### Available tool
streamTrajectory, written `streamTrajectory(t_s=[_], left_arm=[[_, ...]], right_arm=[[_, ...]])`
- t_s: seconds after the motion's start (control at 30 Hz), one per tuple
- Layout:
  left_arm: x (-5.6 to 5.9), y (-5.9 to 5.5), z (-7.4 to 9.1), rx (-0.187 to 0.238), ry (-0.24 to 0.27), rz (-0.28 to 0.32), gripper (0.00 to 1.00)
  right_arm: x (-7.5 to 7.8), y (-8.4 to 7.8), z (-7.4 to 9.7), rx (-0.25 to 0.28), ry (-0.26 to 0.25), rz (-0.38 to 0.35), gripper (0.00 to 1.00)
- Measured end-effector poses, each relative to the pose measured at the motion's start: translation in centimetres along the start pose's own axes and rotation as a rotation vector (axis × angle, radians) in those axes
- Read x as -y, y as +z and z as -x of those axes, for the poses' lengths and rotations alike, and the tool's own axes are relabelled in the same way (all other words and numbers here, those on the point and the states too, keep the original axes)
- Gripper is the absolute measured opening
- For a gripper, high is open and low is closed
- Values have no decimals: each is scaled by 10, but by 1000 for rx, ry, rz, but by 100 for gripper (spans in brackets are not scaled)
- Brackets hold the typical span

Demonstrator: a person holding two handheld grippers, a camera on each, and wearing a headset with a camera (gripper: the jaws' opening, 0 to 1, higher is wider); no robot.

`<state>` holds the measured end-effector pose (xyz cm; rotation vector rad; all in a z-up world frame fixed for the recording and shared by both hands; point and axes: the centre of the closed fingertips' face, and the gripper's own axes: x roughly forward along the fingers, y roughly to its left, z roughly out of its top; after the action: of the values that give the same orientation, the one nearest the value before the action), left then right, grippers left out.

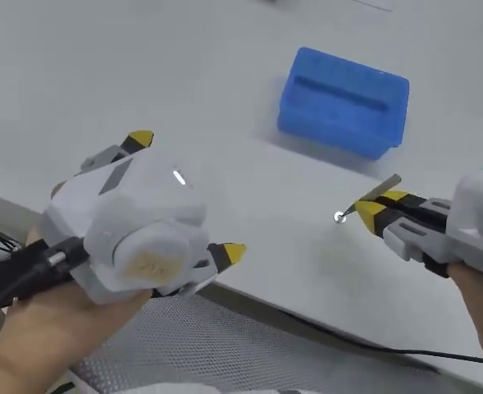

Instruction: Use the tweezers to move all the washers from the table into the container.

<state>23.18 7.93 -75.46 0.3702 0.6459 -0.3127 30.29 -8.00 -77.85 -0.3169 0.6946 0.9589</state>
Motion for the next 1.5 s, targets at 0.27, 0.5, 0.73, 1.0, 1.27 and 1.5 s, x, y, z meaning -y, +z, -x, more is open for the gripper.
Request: streamTrajectory(t_s=[0.27, 0.5, 0.73, 1.0, 1.27, 1.5], left_arm=[[0, 0, 0, -1, 2, -2, 99], [0, -1, 0, -9, 2, -8, 98], [0, -2, 0, -14, 2, -6, 99], [1, -2, -1, -15, -1, -15, 98], [2, -4, -1, -27, -4, -12, 98], [1, -5, -2, -29, 1, -11, 98]], right_arm=[[-2, 1, -2, 8, -3, 21, 3], [0, 0, -2, 4, -10, 42, 3], [-2, 15, 3, 21, -3, 54, 3], [16, 52, 16, 90, -33, 62, 3], [44, 85, 24, 175, -82, 33, 3], [65, 99, 13, 208, -143, 25, 3]])
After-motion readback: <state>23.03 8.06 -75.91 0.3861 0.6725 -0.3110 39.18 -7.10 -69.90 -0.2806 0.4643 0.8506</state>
